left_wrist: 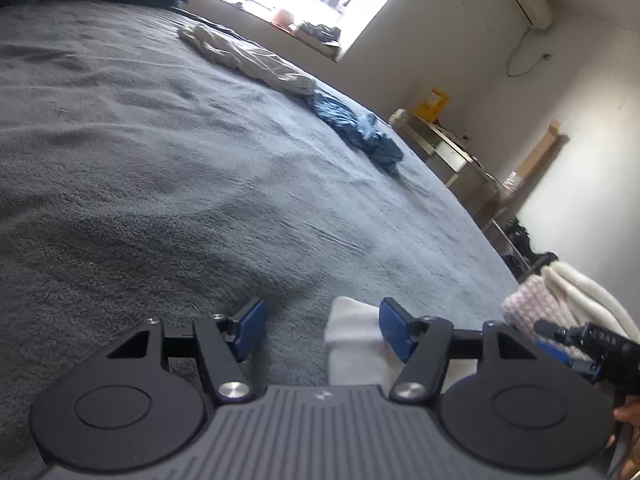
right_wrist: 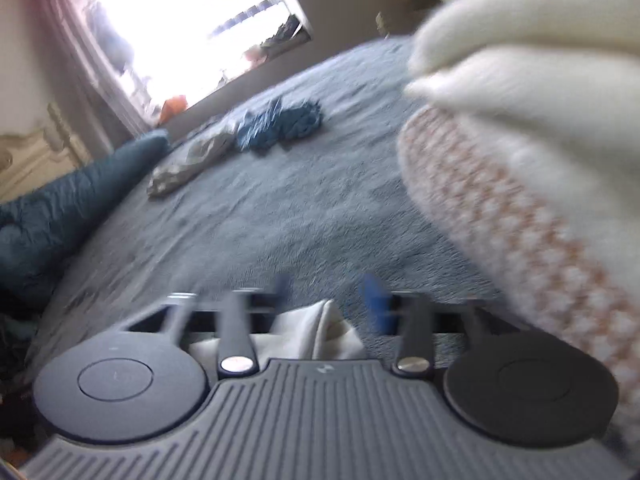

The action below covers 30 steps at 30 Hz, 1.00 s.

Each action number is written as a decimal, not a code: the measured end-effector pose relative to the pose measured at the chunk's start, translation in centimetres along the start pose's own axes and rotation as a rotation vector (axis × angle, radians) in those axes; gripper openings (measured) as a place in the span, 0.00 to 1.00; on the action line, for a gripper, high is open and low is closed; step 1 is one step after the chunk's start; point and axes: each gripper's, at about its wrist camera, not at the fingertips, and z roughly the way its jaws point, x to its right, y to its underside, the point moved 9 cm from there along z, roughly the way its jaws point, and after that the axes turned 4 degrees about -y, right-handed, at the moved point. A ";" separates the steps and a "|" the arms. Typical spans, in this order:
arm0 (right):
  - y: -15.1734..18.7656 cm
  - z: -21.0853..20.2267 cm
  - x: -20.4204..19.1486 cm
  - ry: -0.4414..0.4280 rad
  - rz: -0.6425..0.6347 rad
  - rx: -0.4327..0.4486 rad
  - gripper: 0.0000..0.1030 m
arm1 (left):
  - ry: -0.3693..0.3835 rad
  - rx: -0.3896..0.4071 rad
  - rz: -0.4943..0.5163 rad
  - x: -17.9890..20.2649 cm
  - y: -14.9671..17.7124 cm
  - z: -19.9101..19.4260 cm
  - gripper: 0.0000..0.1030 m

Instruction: Fold clothes

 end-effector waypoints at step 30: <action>13.2 -13.8 -4.0 0.258 -0.365 -0.117 0.21 | 0.211 -0.181 0.124 1.1 13.2 -15.3 0.65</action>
